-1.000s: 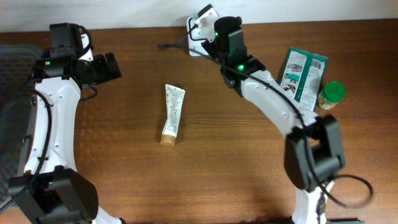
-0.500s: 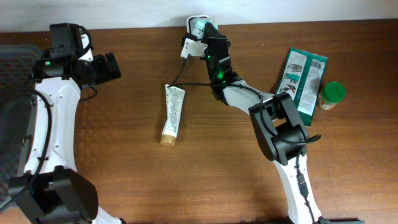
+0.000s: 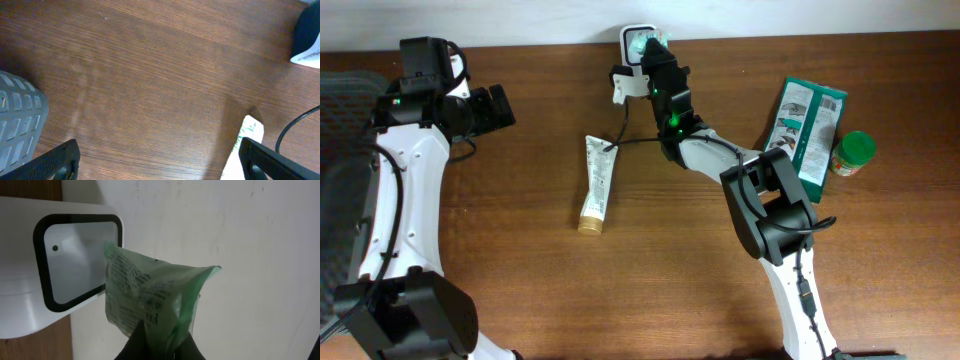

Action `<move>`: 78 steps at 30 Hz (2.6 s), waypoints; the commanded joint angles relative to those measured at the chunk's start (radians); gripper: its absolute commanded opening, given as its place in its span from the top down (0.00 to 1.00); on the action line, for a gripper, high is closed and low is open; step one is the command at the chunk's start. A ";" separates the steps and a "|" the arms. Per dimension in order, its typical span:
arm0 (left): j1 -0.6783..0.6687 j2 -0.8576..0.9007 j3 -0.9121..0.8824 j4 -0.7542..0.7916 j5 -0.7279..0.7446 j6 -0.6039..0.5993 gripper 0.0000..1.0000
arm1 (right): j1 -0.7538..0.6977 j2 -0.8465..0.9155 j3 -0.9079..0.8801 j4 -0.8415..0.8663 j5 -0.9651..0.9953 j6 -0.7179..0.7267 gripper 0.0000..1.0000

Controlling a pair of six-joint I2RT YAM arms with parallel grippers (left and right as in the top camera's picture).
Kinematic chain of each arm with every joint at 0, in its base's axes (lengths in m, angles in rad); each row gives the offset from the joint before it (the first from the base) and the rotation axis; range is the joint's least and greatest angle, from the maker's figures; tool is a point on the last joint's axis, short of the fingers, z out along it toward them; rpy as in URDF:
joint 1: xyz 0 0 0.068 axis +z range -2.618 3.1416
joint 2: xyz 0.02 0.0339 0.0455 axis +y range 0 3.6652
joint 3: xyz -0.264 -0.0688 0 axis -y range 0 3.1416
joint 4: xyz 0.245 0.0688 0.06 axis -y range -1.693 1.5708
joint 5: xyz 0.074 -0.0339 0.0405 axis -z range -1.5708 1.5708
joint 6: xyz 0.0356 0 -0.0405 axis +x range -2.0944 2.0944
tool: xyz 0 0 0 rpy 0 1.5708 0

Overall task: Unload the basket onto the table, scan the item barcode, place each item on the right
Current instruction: 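Hold the wipes pack in front of the white scanner, then carry the wipes pack right and drop it beside the glove pack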

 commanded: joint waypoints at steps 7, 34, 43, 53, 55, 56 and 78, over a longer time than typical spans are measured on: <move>0.003 -0.009 0.006 0.002 0.000 0.005 0.01 | -0.003 -0.092 0.014 0.025 -0.051 0.208 0.96; 0.003 -0.009 0.006 0.002 0.000 0.005 0.01 | -0.010 -0.225 0.013 -0.128 0.010 0.376 0.96; 0.003 -0.009 0.006 0.002 0.000 0.005 0.01 | -0.020 -0.684 0.013 -0.981 -0.010 1.419 0.96; 0.003 -0.009 0.006 0.002 0.000 0.005 0.01 | -0.412 -0.694 -0.054 -1.712 -0.220 2.062 0.96; 0.003 -0.009 0.006 0.002 0.000 0.005 0.01 | -0.513 -0.676 -0.105 -1.700 -0.252 2.094 0.96; 0.003 -0.009 0.006 0.002 0.000 0.005 0.01 | -0.567 -0.658 -0.132 -1.681 -0.264 2.100 0.96; 0.003 -0.009 0.006 0.002 0.000 0.005 0.01 | -0.296 -0.587 0.147 -1.788 -0.549 1.929 0.39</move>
